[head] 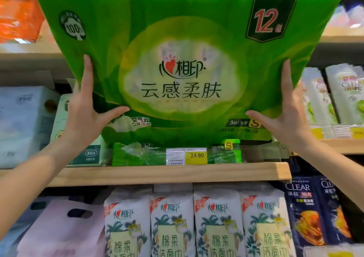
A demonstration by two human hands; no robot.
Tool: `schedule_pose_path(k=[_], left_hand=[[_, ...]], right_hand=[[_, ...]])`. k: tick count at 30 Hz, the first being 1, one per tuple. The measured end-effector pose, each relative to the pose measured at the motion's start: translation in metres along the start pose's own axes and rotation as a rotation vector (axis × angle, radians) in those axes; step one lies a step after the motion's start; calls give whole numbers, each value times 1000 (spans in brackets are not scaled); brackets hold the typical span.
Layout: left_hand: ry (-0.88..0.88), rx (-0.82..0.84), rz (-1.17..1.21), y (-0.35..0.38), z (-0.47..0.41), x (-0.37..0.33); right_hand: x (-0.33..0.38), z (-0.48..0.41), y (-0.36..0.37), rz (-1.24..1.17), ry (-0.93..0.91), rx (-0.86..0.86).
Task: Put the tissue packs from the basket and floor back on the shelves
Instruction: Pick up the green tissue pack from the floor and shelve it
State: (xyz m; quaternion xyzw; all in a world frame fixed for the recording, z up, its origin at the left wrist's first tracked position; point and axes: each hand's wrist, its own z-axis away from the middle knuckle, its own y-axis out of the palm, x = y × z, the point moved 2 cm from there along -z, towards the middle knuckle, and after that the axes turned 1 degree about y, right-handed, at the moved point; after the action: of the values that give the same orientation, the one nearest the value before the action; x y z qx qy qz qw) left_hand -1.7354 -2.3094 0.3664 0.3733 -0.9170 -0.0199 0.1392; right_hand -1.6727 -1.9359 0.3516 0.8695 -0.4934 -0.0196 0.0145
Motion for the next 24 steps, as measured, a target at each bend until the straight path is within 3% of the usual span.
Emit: schedule_pose_path(k=[15, 22, 24], left_hand=[[-252, 234, 36, 10, 33, 20], [-306, 250, 65, 7, 36, 20], [-307, 273, 55, 5, 37, 20]], right_hand=[[-18, 17, 37, -64, 87, 301], [-14, 26, 38, -10, 136, 307], [-8, 28, 38, 131, 139, 258]])
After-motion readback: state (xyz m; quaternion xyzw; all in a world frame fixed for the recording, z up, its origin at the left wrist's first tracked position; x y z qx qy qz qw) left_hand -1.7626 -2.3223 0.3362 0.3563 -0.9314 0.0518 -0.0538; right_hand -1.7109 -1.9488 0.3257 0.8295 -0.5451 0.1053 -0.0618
